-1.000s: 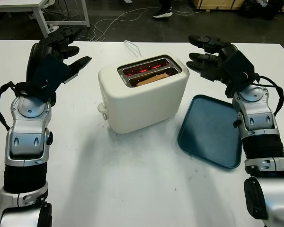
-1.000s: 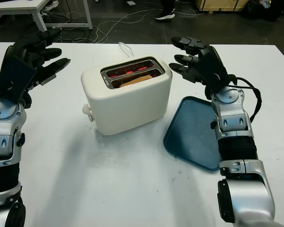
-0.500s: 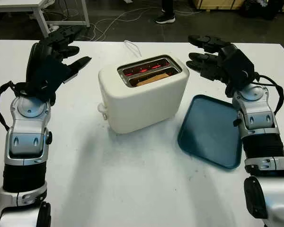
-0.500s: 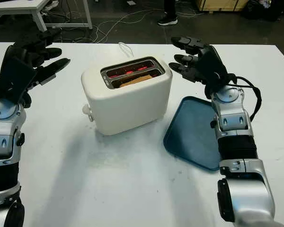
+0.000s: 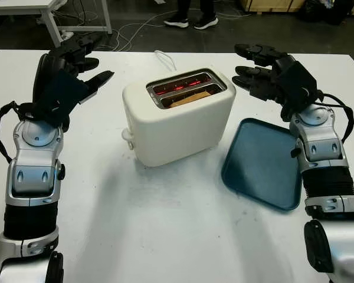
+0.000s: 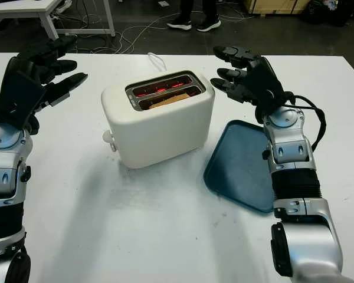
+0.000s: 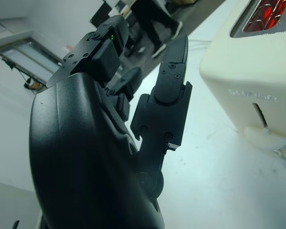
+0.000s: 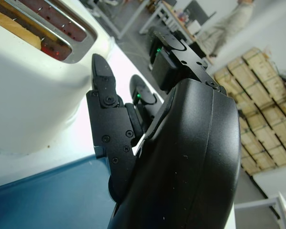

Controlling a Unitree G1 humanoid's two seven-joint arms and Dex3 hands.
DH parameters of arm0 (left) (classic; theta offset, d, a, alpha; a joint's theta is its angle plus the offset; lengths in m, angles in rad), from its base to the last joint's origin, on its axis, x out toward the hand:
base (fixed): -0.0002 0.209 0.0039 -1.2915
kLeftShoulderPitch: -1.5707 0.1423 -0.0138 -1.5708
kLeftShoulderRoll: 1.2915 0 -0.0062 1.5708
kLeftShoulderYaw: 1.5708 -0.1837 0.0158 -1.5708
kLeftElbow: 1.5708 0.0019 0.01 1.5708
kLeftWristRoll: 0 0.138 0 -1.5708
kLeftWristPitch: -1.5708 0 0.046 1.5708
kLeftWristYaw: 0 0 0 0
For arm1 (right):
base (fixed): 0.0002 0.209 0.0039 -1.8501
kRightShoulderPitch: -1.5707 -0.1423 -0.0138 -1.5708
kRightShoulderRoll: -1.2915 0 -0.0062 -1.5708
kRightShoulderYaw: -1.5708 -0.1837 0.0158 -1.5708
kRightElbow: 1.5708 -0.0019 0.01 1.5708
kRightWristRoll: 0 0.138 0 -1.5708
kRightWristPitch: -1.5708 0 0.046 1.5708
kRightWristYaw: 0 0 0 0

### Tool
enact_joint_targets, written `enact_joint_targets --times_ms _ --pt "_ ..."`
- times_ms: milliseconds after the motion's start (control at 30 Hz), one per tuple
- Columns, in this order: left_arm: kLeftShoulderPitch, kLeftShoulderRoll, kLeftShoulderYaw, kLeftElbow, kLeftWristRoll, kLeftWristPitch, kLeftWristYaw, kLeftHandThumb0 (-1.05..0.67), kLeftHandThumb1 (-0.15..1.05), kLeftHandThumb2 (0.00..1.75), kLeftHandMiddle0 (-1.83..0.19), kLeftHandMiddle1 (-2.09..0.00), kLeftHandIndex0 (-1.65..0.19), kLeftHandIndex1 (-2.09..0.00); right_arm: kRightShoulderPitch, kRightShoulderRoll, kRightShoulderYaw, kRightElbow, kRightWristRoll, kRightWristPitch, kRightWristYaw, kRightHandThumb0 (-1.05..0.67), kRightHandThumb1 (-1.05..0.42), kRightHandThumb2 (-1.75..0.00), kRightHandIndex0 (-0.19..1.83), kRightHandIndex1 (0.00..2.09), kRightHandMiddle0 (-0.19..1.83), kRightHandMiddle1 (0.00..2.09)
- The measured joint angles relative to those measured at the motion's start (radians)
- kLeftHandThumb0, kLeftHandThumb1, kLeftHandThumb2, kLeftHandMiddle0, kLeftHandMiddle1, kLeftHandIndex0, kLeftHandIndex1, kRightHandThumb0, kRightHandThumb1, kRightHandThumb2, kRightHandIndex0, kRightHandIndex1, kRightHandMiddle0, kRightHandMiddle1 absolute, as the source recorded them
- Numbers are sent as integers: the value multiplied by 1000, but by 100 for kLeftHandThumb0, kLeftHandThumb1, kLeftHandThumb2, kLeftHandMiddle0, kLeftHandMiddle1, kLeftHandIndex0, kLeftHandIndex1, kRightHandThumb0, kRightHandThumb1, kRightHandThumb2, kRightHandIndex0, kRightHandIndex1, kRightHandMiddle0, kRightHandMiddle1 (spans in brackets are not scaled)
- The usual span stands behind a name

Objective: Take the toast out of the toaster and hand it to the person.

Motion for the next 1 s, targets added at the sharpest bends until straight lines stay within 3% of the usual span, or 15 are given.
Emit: enact_joint_targets --times_ms 1000 --pt "0 -2 0 -12 -2 12 2 -33 92 8 -27 -69 -57 -1 -5 0 0 7 9 -1 8 -20 -92 -10 60 0 55 0"
